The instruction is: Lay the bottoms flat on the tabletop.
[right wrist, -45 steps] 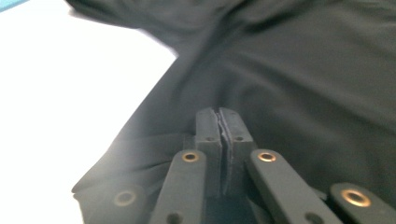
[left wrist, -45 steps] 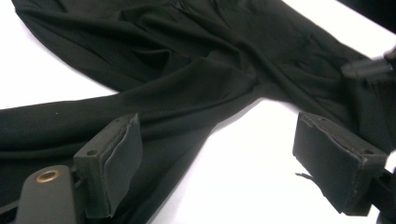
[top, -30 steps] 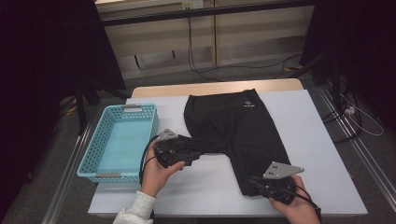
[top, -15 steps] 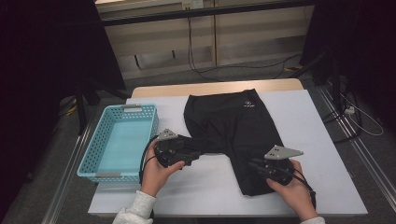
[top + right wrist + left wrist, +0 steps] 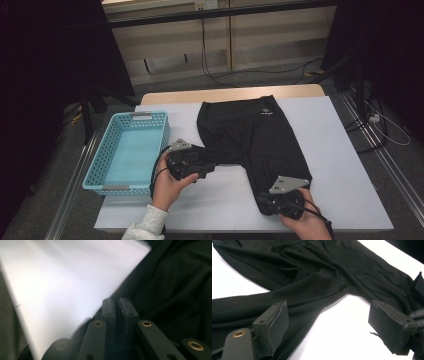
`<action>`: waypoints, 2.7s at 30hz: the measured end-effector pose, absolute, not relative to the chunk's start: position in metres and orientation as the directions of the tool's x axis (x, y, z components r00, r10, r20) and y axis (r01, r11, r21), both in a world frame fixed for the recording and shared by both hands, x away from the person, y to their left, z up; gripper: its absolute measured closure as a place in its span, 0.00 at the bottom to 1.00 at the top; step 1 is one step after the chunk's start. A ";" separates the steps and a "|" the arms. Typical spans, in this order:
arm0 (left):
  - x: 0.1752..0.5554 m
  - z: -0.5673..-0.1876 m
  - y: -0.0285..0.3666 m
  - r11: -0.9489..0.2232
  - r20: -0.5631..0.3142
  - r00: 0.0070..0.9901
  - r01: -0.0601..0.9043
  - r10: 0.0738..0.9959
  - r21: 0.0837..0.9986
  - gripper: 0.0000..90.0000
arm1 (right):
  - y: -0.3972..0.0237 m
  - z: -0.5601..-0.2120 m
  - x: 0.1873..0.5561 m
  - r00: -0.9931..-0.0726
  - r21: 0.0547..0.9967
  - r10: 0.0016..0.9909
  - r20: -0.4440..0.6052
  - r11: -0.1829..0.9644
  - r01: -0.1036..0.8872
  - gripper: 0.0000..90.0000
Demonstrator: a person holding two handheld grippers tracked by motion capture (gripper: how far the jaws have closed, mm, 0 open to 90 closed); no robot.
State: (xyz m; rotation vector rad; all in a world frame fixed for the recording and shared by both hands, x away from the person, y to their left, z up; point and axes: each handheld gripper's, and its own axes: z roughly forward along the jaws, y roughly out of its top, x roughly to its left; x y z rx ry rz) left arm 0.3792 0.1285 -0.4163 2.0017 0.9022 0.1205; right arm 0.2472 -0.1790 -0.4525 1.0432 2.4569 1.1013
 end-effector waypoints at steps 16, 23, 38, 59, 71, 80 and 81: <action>0.385 -0.412 0.122 -0.316 -0.253 0.738 0.536 0.626 0.783 0.18 | -0.255 -0.431 0.250 -0.446 0.813 0.895 0.005 0.256 0.523 0.75; 0.385 -0.414 0.121 -0.320 -0.254 0.738 0.540 0.625 0.779 0.18 | -0.261 -0.445 0.268 -0.401 0.786 0.915 0.044 0.216 0.579 0.72; 0.388 -0.408 0.125 -0.296 -0.260 0.734 0.533 0.627 0.792 0.18 | -0.281 -0.436 0.217 -0.396 0.739 0.917 0.038 0.241 0.629 0.87; 0.389 -0.414 0.121 -0.317 -0.255 0.736 0.540 0.627 0.780 0.18 | -0.298 -0.456 0.261 -0.292 0.720 0.950 0.110 0.126 0.683 0.96; 0.389 -0.415 0.120 -0.327 -0.258 0.738 0.546 0.624 0.771 0.18 | -0.317 -0.452 0.259 -0.296 0.732 0.945 0.138 0.104 0.673 1.00; 0.388 -0.415 0.119 -0.331 -0.255 0.740 0.544 0.622 0.772 0.18 | -0.319 -0.449 0.261 -0.276 0.755 0.953 0.125 0.089 0.649 0.83; 0.388 -0.415 0.119 -0.332 -0.254 0.739 0.545 0.623 0.770 0.18 | -0.318 -0.448 0.263 -0.272 0.758 0.955 0.116 0.091 0.646 0.78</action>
